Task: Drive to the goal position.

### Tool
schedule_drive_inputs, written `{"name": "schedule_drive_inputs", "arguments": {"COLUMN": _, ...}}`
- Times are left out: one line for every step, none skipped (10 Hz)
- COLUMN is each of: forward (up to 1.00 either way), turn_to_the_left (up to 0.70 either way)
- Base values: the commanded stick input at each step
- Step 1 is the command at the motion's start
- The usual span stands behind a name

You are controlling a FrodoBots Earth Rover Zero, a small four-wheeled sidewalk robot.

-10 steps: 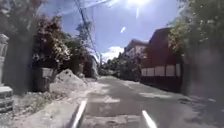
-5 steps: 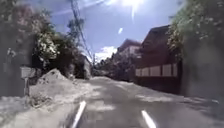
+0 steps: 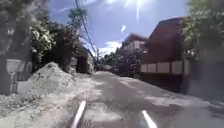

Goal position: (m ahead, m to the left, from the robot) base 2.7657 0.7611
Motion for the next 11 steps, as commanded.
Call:
{"name": "schedule_drive_inputs", "arguments": {"forward": 0.85, "turn_to_the_left": 0.07}}
{"name": "schedule_drive_inputs", "arguments": {"forward": 0.85, "turn_to_the_left": 0.08}}
{"name": "schedule_drive_inputs", "arguments": {"forward": 0.85, "turn_to_the_left": 0.09}}
{"name": "schedule_drive_inputs", "arguments": {"forward": 0.85, "turn_to_the_left": 0.08}}
{"name": "schedule_drive_inputs", "arguments": {"forward": 0.85, "turn_to_the_left": 0.09}}
{"name": "schedule_drive_inputs", "arguments": {"forward": 0.85, "turn_to_the_left": 0.06}}
{"name": "schedule_drive_inputs", "arguments": {"forward": 0.85, "turn_to_the_left": 0.01}}
{"name": "schedule_drive_inputs", "arguments": {"forward": 0.85, "turn_to_the_left": 0.03}}
{"name": "schedule_drive_inputs", "arguments": {"forward": 0.85, "turn_to_the_left": 0.05}}
{"name": "schedule_drive_inputs", "arguments": {"forward": 0.85, "turn_to_the_left": 0.07}}
{"name": "schedule_drive_inputs", "arguments": {"forward": 0.85, "turn_to_the_left": 0.01}}
